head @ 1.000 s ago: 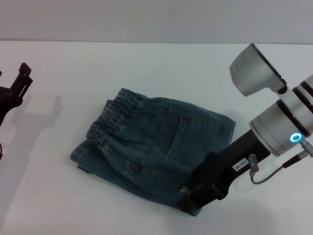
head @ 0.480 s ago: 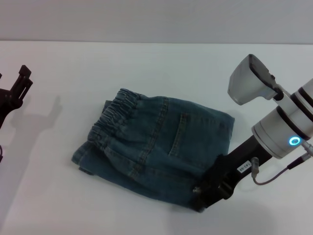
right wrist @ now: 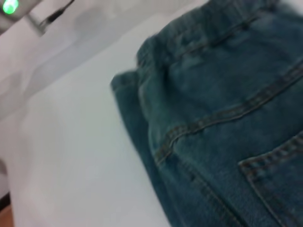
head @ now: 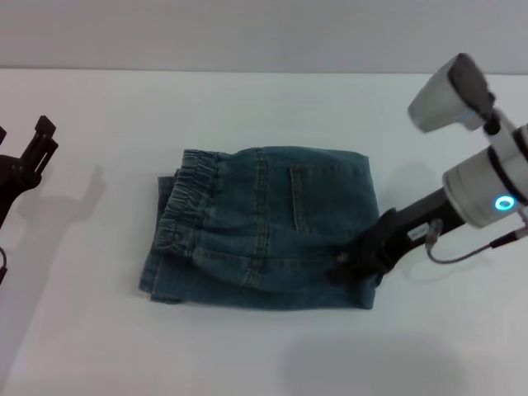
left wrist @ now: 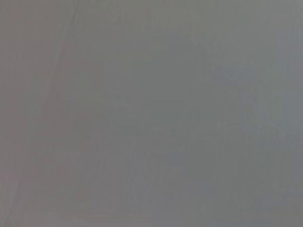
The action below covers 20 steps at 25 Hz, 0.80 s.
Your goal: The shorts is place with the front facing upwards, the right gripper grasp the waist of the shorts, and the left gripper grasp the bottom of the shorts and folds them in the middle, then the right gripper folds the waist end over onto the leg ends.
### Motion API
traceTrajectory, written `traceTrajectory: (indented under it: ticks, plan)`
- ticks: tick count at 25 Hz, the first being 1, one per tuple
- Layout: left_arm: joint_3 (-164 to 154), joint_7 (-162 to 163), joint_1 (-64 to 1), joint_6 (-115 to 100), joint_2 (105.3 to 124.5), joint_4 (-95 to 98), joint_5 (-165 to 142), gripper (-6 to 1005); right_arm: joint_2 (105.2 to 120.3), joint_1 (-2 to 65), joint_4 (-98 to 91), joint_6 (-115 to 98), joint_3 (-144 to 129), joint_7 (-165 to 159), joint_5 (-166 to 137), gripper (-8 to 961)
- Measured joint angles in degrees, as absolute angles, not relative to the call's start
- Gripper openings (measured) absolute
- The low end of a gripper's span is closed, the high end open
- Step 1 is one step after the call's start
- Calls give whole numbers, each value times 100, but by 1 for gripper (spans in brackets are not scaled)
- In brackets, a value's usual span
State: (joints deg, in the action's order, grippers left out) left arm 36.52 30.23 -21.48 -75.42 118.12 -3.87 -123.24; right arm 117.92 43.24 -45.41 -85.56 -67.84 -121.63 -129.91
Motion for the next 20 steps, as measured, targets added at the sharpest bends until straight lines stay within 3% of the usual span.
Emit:
traceTrajectory:
  ticks: [9, 20]
  plan:
    - [3674, 3023, -2106, -7563, 11801, -394, -12317, 843, 11817, 3943, -5524, -9210, -6400, -12056, -12608, 407]
    - [3736, 3056, -2130, -7785, 11781, -405, -12313, 843, 11870, 2767, -5779, -8535, -5251, -9530, -9948, 408]
